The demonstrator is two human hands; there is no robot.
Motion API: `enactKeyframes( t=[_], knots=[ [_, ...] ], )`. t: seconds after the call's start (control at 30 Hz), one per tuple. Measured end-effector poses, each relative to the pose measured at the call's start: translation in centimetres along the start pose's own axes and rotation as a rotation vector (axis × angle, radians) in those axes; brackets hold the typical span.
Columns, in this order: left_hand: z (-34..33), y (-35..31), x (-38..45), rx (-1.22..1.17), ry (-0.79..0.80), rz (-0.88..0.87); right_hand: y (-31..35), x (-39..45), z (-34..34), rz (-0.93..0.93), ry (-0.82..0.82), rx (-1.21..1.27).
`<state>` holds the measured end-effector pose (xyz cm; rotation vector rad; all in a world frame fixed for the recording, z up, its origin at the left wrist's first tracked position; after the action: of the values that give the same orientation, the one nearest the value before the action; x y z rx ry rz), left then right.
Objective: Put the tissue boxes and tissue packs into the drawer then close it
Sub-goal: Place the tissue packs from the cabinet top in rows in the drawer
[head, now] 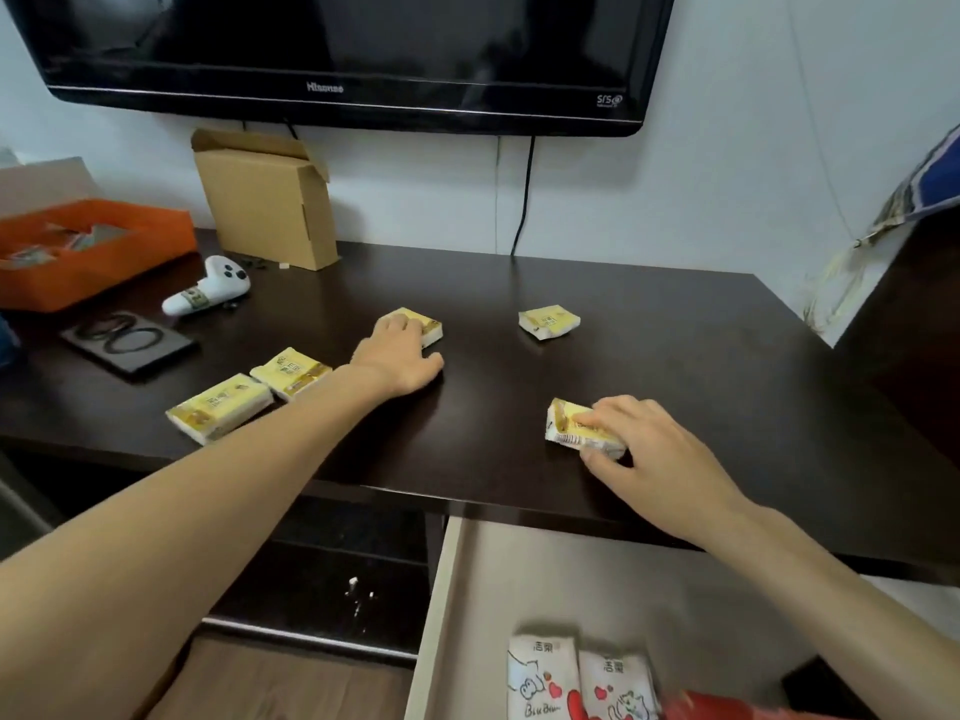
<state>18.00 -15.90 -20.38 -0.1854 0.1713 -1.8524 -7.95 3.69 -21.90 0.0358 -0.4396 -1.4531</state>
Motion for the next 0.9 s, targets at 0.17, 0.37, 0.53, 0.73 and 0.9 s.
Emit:
enactKeyframes(
  t=[0.17, 0.37, 0.53, 0.73, 0.9],
  knots=[
    [-0.5, -2.6, -4.2, -0.043, -0.059, -0.243, -0.9, -0.4, 0.9, -0.071, 0.005, -0.028],
    [-1.0, -4.8, -10.6, -0.194, -0.024, -0.387, -1.2, -1.9, 2.1, -0.112, 0.011, -0.036],
    [-0.1, -6.5, -11.3, -0.177, 0.034, -0.399, -0.9, -2.8, 2.4, -0.150, 0.073, 0.015],
    [-0.3, -7.2, -12.2, -0.235, 0.140, -0.468, -0.5, -3.7, 3.4, -0.130, 0.157, 0.075],
    [-0.7, -7.4, -12.8, -0.265, 0.164, -0.454, 0.4, -3.8, 4.8, -0.200, 0.160, -0.111]
  ],
)
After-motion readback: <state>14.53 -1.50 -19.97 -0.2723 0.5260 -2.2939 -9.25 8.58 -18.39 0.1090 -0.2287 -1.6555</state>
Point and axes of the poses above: each hand's wrist, its own x-axis towards the middle knuckle, its own z-axis out of the back of the hand, y = z × x, the point moved 2 cm from there along x, towards the middle knuckle
